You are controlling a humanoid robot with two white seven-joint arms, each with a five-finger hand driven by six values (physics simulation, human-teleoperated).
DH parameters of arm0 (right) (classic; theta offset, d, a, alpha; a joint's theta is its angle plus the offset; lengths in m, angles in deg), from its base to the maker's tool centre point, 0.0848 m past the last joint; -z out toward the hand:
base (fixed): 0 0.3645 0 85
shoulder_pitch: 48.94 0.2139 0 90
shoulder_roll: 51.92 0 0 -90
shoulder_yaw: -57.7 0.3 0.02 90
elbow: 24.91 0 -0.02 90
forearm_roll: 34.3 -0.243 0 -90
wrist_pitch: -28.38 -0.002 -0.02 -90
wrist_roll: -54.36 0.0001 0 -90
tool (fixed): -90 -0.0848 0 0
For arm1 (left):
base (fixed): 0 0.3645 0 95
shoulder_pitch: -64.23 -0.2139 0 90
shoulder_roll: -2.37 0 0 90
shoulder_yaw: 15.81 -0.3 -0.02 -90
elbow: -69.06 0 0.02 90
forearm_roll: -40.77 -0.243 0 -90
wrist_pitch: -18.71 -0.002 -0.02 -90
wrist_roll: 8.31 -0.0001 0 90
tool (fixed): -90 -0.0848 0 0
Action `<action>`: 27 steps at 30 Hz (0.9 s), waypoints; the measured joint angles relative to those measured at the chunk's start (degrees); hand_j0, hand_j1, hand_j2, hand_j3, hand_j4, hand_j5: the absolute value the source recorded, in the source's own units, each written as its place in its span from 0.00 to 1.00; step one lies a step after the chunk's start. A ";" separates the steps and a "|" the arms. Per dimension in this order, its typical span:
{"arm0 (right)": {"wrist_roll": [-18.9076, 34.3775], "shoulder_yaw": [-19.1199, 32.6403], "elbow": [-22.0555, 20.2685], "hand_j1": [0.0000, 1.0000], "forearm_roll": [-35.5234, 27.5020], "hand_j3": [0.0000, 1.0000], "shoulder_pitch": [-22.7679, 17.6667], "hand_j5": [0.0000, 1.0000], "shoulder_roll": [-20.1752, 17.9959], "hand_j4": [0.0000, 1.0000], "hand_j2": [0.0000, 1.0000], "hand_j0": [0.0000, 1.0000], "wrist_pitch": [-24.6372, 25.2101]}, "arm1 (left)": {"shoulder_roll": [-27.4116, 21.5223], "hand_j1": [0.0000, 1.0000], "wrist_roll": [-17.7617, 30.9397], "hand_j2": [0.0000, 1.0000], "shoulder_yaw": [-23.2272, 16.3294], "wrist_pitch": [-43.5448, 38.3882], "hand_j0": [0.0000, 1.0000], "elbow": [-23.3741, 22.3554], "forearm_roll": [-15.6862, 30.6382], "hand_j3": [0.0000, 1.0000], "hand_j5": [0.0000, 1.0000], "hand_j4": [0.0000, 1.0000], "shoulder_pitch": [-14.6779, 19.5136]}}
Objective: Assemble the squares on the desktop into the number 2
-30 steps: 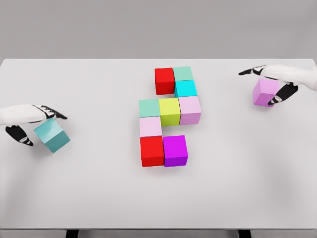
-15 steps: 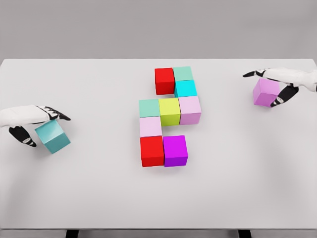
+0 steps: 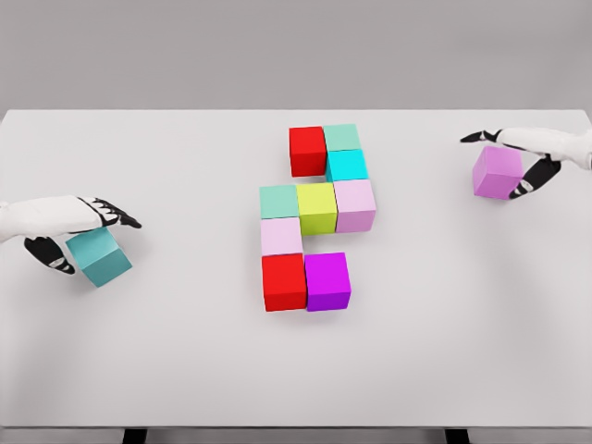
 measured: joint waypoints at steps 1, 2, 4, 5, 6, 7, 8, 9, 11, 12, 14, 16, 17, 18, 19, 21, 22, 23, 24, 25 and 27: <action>0.00 0.01 0.37 1.00 0.27 1.00 0.09 1.00 0.12 1.00 1.00 1.00 0.01 | -0.03 0.97 0.02 0.97 -0.03 0.00 0.97 0.30 -0.06 0.97 0.97 0.97 0.00; 0.00 0.02 0.67 1.00 0.48 1.00 0.26 1.00 0.21 1.00 1.00 1.00 0.03 | -0.05 0.94 0.03 0.94 -0.06 0.00 0.94 0.51 -0.10 0.94 0.94 0.94 -0.09; 0.00 0.03 1.29 1.00 0.76 1.00 0.35 1.00 0.39 1.00 1.00 1.00 0.04 | -0.08 0.89 0.11 0.89 -0.20 0.00 0.89 0.78 -0.23 0.89 0.89 0.89 -0.18; 0.00 0.03 1.52 1.00 0.86 1.00 0.35 1.00 0.45 1.00 1.00 1.00 0.04 | -0.11 0.87 0.14 0.87 -0.42 0.00 0.87 0.84 -0.33 0.87 0.87 0.87 -0.18; 0.00 0.03 1.70 1.00 0.93 1.00 0.44 1.00 0.50 1.00 1.00 1.00 0.04 | -0.13 0.83 0.17 0.83 -0.60 0.00 0.83 0.86 -0.50 0.83 0.83 0.83 -0.18; 0.00 0.04 1.87 1.00 0.97 1.00 0.53 1.00 0.53 1.00 1.00 1.00 0.11 | -0.15 0.76 0.16 0.76 -0.70 -0.09 0.76 0.87 -0.57 0.76 0.76 0.76 -0.18; 0.00 0.04 2.02 1.00 1.07 1.00 0.53 1.00 0.57 1.00 1.00 1.00 0.34 | -0.17 0.73 0.09 0.73 -0.76 -0.28 0.73 0.90 -0.35 0.73 0.73 0.73 -0.17; 0.00 0.04 2.14 1.00 1.35 1.00 0.70 1.00 0.69 1.00 1.00 1.00 0.53 | -0.19 0.72 0.03 0.72 -0.85 -0.50 0.72 0.92 -0.08 0.72 0.72 0.72 -0.18; 0.00 0.04 2.28 1.00 1.78 1.00 0.79 1.00 0.91 1.00 1.00 1.00 0.84 | -0.24 0.66 -0.06 0.66 -0.91 -0.73 0.66 0.95 0.16 0.66 0.66 0.66 -0.17; 0.00 0.04 2.33 1.00 1.91 1.00 0.79 1.00 0.98 1.00 1.00 1.00 0.95 | -0.26 0.62 -0.08 0.62 -0.91 -0.80 0.62 0.94 0.25 0.62 0.62 0.62 -0.17; 0.00 0.03 2.43 1.00 2.07 1.00 0.79 1.00 1.09 1.00 1.00 1.00 1.11 | -0.27 0.52 -0.04 0.52 -0.95 -0.85 0.52 0.84 0.43 0.52 0.52 0.52 -0.09; 0.00 0.04 2.61 1.00 2.18 1.00 0.79 1.00 1.21 1.00 1.00 1.00 1.20 | -0.30 0.43 0.03 0.43 -0.88 -0.78 0.43 0.75 0.34 0.43 0.43 0.43 -0.09; 0.00 0.04 2.73 1.00 2.27 1.00 0.79 1.00 1.26 1.00 1.00 1.00 1.22 | -0.31 0.38 0.07 0.38 -0.87 -0.73 0.38 0.73 0.28 0.38 0.38 0.38 -0.09; 0.00 0.03 2.82 1.00 2.39 1.00 0.79 1.00 1.30 1.00 1.00 1.00 1.24 | -0.32 0.35 0.13 0.35 -0.92 -0.73 0.35 0.72 0.39 0.35 0.35 0.35 -0.09; 0.00 0.03 2.89 0.99 2.47 0.99 0.79 0.99 1.33 0.99 0.99 0.99 1.25 | -0.33 0.34 0.28 0.34 -0.94 -0.69 0.34 0.70 0.41 0.34 0.34 0.34 -0.09; 0.00 0.05 2.97 0.91 2.54 0.91 0.79 0.91 1.36 0.91 0.91 0.91 1.29 | -0.30 0.34 0.42 0.34 -1.06 -0.54 0.34 0.61 0.14 0.34 0.34 0.34 0.09; 0.00 0.07 2.99 0.84 2.54 0.84 0.88 0.84 1.37 0.84 0.84 0.84 1.29 | -0.28 0.34 0.44 0.34 -1.12 -0.50 0.34 0.56 0.03 0.34 0.34 0.34 0.18; 0.00 0.11 3.01 0.81 2.53 0.81 0.88 0.81 1.38 0.81 0.81 0.81 1.30 | -0.26 0.34 0.45 0.34 -1.20 -0.37 0.34 0.51 -0.30 0.34 0.34 0.34 0.35; 0.00 0.17 3.02 0.80 2.50 0.80 0.88 0.80 1.39 0.80 0.80 0.80 1.30 | -0.23 0.34 0.37 0.34 -1.28 -0.23 0.34 0.47 -0.63 0.34 0.34 0.34 0.61; -0.01 0.21 3.02 0.76 2.48 0.76 0.88 0.76 1.39 0.76 0.76 0.76 1.30 | -0.22 0.35 0.24 0.35 -1.34 -0.17 0.35 0.40 -0.77 0.35 0.35 0.35 0.70; -0.02 0.30 3.00 0.67 2.38 0.67 0.88 0.67 1.40 0.67 0.67 0.67 1.31 | -0.19 0.38 0.02 0.38 -1.45 -0.09 0.38 -0.30 -0.91 0.38 0.38 0.38 1.58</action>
